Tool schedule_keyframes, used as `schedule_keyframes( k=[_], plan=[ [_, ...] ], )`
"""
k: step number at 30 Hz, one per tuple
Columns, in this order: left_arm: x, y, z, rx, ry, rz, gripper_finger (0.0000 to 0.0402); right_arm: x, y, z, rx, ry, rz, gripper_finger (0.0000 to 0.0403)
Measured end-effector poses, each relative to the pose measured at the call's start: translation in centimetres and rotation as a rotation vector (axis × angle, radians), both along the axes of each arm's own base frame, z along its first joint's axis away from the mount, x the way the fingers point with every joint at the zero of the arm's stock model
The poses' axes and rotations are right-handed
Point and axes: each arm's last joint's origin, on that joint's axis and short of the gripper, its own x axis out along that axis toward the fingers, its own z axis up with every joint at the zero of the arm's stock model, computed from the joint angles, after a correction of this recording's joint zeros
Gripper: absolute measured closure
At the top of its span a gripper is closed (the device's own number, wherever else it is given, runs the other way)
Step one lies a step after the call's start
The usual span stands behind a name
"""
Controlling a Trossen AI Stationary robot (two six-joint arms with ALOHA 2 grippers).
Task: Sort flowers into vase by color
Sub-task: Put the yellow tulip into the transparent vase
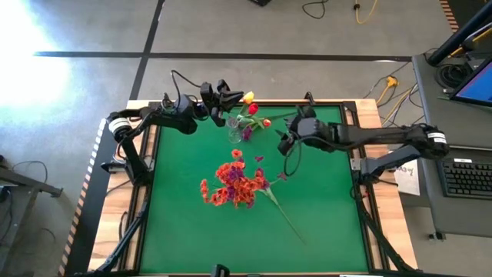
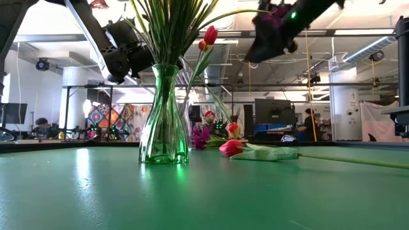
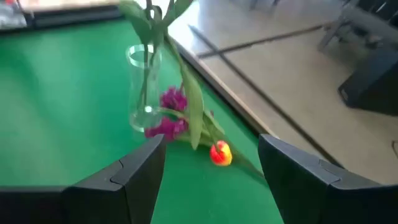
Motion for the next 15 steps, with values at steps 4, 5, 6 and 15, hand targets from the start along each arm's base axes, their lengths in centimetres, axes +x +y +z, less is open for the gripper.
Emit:
schedule_keyframes(
  k=[4, 5, 6, 15],
  plan=[
    [0.0, 0.0, 0.0, -0.003, 0.004, 0.0, 0.0366, 0.8, -2.5, -1.7, 0.035, 0.064, 0.005, 0.0126],
    [0.0, 0.0, 0.0, -0.004, 0.005, 0.0, 0.0366, 1.1, -3.1, -2.1, 0.036, 0.07, 0.018, 0.0119],
    [0.0, 0.0, -0.1, -0.004, 0.006, 0.0, 0.0366, 1.4, -3.7, -2.5, 0.038, 0.076, 0.037, 0.0112],
    [0.1, 0.1, -0.1, -0.011, 0.015, 0.0, 0.0366, 4.0, -8.7, -6.8, 0.017, 0.088, 0.216, 0.0076]
  ],
)
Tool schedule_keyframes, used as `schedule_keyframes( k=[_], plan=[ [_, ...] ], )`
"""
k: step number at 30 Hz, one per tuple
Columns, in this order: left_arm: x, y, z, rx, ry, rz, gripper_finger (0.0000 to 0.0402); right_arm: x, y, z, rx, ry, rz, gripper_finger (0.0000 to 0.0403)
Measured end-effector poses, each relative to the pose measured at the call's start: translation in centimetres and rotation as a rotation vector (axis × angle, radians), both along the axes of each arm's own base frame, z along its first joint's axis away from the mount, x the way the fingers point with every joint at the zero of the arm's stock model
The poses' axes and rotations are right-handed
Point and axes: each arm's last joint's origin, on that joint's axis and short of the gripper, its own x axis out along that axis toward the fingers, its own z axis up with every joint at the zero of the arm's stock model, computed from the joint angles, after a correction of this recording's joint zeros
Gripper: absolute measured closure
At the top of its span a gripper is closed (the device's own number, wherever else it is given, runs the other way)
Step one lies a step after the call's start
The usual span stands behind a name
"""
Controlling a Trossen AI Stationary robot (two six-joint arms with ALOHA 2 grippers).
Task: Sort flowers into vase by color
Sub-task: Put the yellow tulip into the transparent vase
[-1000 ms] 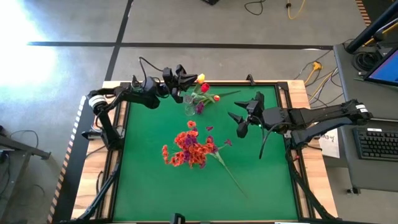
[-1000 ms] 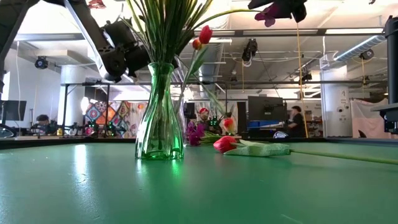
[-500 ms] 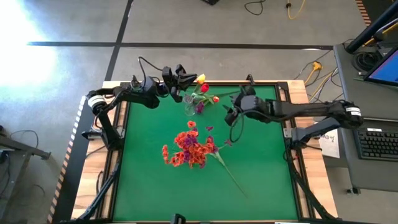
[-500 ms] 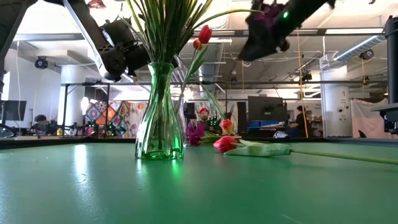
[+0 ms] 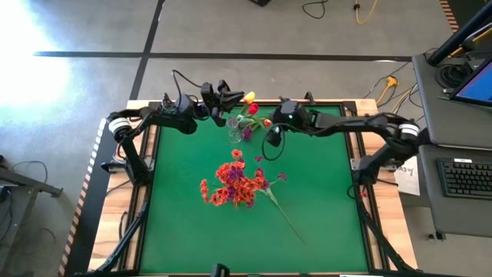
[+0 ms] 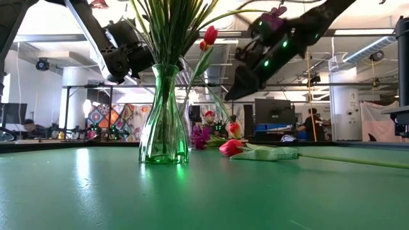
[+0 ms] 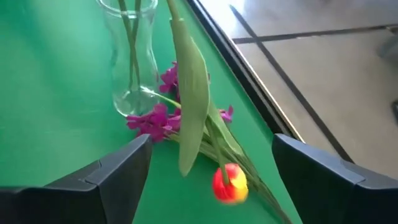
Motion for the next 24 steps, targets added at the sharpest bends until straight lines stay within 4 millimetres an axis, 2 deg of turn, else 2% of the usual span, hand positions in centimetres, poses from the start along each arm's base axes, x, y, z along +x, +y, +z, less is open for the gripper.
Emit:
schedule_keyframes(
  k=[8, 13, 17, 24],
  plan=[
    [0.0, 0.0, 0.0, -0.004, 0.005, 0.0, 0.0366, 1.0, -2.3, -3.1, 0.005, -0.006, 0.005, 0.0077],
    [0.0, 0.0, 0.0, -0.003, 0.005, 0.0, 0.0366, 1.3, -2.8, -3.9, 0.001, -0.018, -0.004, 0.0089],
    [0.0, 0.0, 0.0, -0.003, 0.005, 0.0, 0.0366, 1.5, -2.9, -3.9, -0.009, -0.026, 0.005, 0.0148],
    [0.0, 0.0, 0.0, 0.006, 0.005, 0.005, 0.0365, 1.4, -2.8, -3.6, -0.027, -0.032, 0.012, 0.0308]
  ],
)
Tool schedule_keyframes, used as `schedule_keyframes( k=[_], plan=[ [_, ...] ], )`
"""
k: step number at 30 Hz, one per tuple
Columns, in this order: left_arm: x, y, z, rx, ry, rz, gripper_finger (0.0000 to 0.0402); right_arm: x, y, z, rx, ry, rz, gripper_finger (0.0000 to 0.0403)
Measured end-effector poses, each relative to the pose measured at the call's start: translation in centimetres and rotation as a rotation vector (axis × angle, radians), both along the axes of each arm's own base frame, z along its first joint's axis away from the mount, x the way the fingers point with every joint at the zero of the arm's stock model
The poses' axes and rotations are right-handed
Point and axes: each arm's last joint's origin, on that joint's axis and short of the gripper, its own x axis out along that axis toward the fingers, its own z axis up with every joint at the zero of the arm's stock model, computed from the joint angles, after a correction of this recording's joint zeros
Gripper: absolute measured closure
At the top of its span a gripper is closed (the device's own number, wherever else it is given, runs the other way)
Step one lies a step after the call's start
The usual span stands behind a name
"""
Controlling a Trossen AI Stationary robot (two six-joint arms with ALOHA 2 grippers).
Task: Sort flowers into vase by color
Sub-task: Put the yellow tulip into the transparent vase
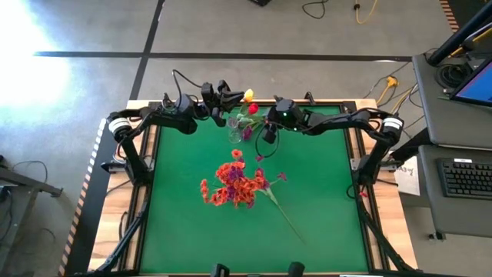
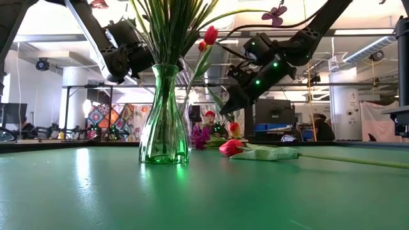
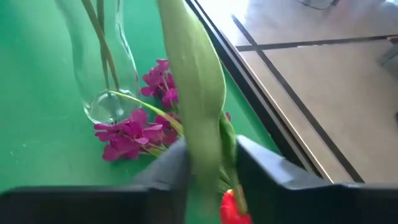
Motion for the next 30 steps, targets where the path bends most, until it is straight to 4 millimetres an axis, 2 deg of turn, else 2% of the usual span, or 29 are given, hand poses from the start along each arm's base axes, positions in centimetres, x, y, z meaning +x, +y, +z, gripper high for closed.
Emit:
schedule_keyframes(
  k=[3, 5, 11, 17, 30],
  plan=[
    [0.0, 0.0, 0.0, 0.007, -0.001, 0.003, 0.035, 0.0, 0.0, 0.0, -0.01, 0.011, 0.008, 0.037],
    [-0.1, 0.1, 0.1, 0.008, -0.003, 0.005, 0.0333, 0.0, 0.0, 0.0, -0.02, 0.014, 0.014, 0.0385],
    [-0.3, 0.4, 0.2, 0.009, -0.006, 0.018, 0.0265, -0.2, -0.1, 0.7, -0.032, 0.001, 0.008, 0.0389],
    [-0.8, 0.7, 0.6, 0.012, -0.015, 0.03, 0.0211, -1.1, -0.3, 2.9, -0.068, -0.055, -0.019, 0.039],
    [-2.6, 1.6, 2.5, 0.008, -0.064, 0.061, 0.0175, -2.9, 0.0, 7.1, -0.227, -0.097, -0.115, 0.039]
  ],
)
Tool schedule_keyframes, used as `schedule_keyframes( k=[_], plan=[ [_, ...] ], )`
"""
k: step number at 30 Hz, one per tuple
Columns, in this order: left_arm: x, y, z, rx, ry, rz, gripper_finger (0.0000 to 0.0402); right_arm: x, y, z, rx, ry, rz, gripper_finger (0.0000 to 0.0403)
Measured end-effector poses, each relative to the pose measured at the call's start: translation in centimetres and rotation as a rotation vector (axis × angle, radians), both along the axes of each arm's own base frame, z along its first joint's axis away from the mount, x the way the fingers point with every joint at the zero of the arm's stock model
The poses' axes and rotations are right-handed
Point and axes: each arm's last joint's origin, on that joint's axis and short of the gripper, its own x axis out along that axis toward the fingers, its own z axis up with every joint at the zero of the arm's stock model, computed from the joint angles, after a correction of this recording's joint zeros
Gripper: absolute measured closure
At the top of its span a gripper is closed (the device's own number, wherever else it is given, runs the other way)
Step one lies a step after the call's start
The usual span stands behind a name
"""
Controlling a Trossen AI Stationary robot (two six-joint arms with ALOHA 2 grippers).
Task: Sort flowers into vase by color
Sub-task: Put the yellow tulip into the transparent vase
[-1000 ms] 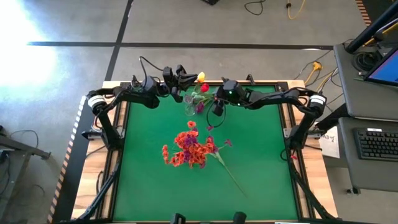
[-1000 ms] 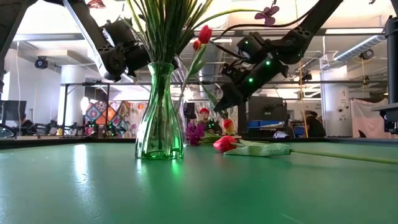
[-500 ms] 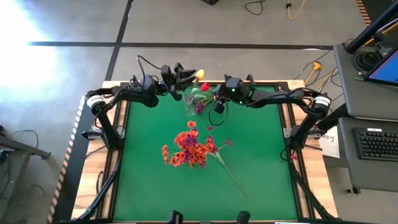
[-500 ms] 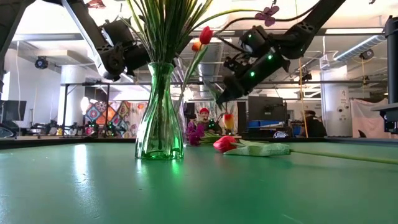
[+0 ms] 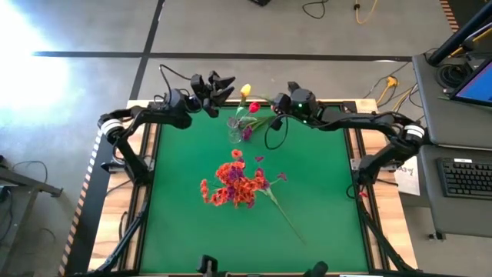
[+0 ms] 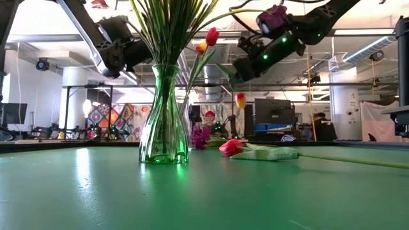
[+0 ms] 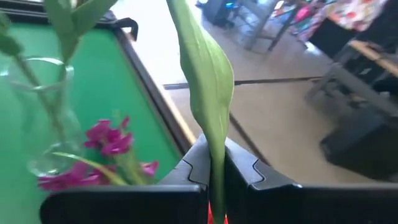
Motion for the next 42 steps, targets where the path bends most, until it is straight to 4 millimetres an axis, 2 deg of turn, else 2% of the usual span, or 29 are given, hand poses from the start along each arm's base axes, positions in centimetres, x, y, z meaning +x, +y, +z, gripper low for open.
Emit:
schedule_keyframes(
  k=[14, 22, 29, 35, 42],
  plan=[
    [-1.1, 2.4, 2.7, -0.027, -0.046, 0.028, 0.0111, -0.4, -0.4, 1.0, -0.043, 0.052, -0.07, 0.039],
    [-1.3, 2.8, 5.1, 0.058, -0.028, -0.11, 0.0109, 0.1, -0.6, 3.1, -0.028, 0.047, -0.057, 0.039],
    [-1.7, 2.7, 7.5, 0.145, 0.007, -0.214, 0.0109, 0.5, -0.4, 5.5, 0.079, 0.06, -0.015, 0.039],
    [-3.1, 3.3, 9.0, 0.186, 0.073, -0.209, 0.0109, 0.2, -0.1, 6.8, 0.162, 0.123, -0.026, 0.039],
    [-5.4, 4.3, 9.9, 0.2, 0.224, -0.058, 0.0109, 0.4, 1.1, 8.6, 0.207, 0.178, 0.002, 0.039]
  ],
)
